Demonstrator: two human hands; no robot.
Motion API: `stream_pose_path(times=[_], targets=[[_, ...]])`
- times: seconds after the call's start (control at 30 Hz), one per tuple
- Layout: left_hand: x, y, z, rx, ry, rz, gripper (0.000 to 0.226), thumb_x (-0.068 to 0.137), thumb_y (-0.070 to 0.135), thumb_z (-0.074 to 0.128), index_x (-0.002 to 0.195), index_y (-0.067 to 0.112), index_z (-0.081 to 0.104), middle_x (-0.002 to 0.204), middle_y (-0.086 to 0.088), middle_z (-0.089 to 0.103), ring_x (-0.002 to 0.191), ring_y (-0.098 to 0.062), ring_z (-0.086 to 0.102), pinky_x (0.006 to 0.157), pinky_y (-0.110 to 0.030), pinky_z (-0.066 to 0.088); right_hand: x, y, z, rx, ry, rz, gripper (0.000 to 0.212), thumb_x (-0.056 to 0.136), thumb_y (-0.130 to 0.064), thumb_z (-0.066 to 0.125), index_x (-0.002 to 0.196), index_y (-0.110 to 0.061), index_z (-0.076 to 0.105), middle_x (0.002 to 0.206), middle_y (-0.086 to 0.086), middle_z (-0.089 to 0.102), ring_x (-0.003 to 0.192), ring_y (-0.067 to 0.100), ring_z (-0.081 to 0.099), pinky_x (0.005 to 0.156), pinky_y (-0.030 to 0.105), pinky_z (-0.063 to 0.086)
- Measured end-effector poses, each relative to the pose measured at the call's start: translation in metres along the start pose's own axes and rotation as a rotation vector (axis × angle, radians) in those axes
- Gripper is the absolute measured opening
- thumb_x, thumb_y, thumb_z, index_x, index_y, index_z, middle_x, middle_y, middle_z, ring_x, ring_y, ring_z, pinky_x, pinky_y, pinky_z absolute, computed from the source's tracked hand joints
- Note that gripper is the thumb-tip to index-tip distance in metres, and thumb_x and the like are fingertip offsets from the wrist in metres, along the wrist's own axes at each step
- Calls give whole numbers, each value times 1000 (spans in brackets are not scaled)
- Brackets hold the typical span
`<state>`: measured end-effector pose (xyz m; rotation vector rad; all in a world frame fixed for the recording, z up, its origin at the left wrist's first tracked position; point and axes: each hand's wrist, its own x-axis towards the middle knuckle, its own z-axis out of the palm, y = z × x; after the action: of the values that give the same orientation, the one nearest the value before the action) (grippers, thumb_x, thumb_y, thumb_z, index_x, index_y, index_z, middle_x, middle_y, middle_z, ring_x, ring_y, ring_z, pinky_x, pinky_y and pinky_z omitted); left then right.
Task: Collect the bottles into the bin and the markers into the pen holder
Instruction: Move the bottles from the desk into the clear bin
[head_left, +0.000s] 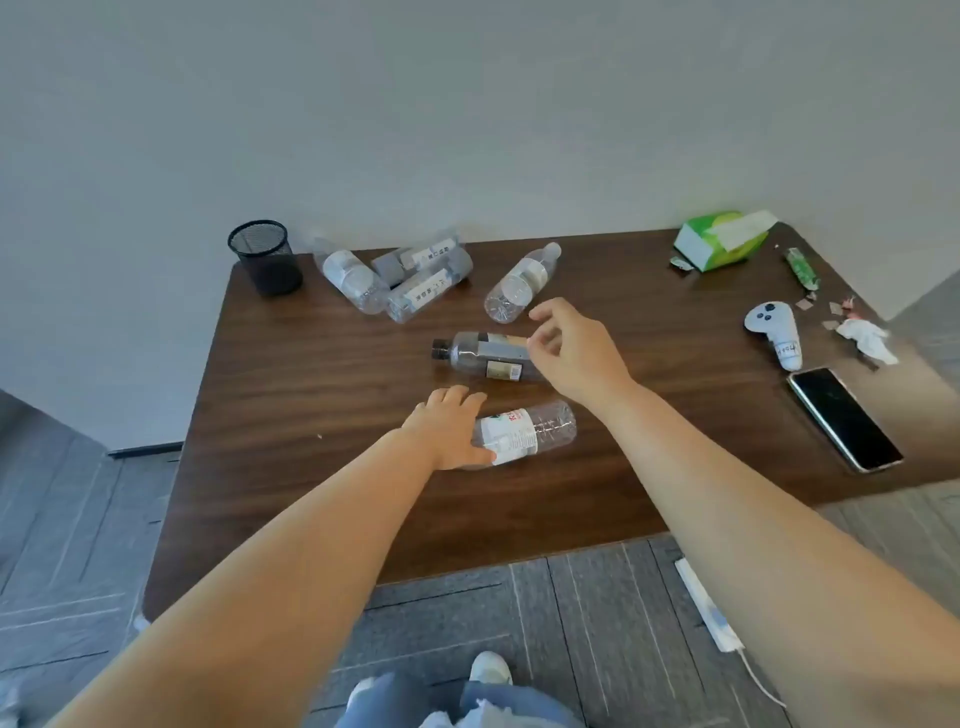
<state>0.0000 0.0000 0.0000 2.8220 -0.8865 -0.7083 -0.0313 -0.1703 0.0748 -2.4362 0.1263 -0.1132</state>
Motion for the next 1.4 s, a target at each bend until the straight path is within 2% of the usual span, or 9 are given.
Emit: stream_pose_path(times=[0.2,0.33,0.57,0.7,0.77,0.87,1.07,1.27,1.4], targets=[[25,-5,26,-62,-80,-24,90,81,45,65,149,22,10,151,-9,27,138,-32,28,111,-46,33,14,15,15,9,-13,83,28,92,-23,54,120,-18,51,92,-9,59,87,10,58,82,31,50],[30,-16,41,-92,-68,10,80,85,40,62,148,23,15,146,-8,34,131,-28,40,105,-42,42,23,17,30,18,6,108,27,91,-21,55,118,-18,52,92,-11,57,86,9,57,82,27,48],[-4,-100,9,-86,202,28,74,82,42,61,143,19,25,141,-1,35,123,-20,48,87,-30,50,63,-2,43,33,34,131,27,93,-20,53,119,-18,53,94,-7,59,88,11,59,84,28,50],[-20,-152,-9,-188,379,-112,76,80,34,67,143,13,29,138,-7,37,123,-27,47,85,-40,51,90,-18,64,19,16,139,26,94,-20,49,120,-18,52,101,-6,58,90,13,59,87,35,52],[-21,-166,-17,-240,444,-179,79,81,32,66,145,13,24,139,-10,35,124,-29,44,85,-43,51,100,-20,77,-21,-51,153,33,93,-21,50,126,-19,49,116,-2,60,105,18,59,93,36,49],[-17,-175,-24,-325,508,-278,81,85,34,62,148,16,15,144,-9,31,130,-27,37,91,-44,48,110,-16,94,-209,-209,179,57,90,-22,54,143,-21,33,144,6,44,132,27,40,105,45,40],[-9,-173,-27,-427,598,-363,80,87,34,61,149,19,12,147,-6,29,135,-23,31,95,-41,46,121,0,116,-511,-435,246,90,82,-20,68,150,-27,9,158,4,14,146,29,8,114,57,15],[-16,-175,-17,-480,626,-486,80,87,36,61,148,21,12,147,-4,29,135,-22,33,95,-41,47,128,12,138,-724,-448,203,86,80,-12,67,149,-23,16,149,9,33,136,33,30,112,53,25],[-36,-183,-5,-530,664,-617,80,86,37,61,147,22,11,147,-4,28,135,-22,34,96,-42,48,143,-11,157,-647,-500,20,84,74,-26,72,143,-20,26,142,6,39,130,32,35,105,47,33]])
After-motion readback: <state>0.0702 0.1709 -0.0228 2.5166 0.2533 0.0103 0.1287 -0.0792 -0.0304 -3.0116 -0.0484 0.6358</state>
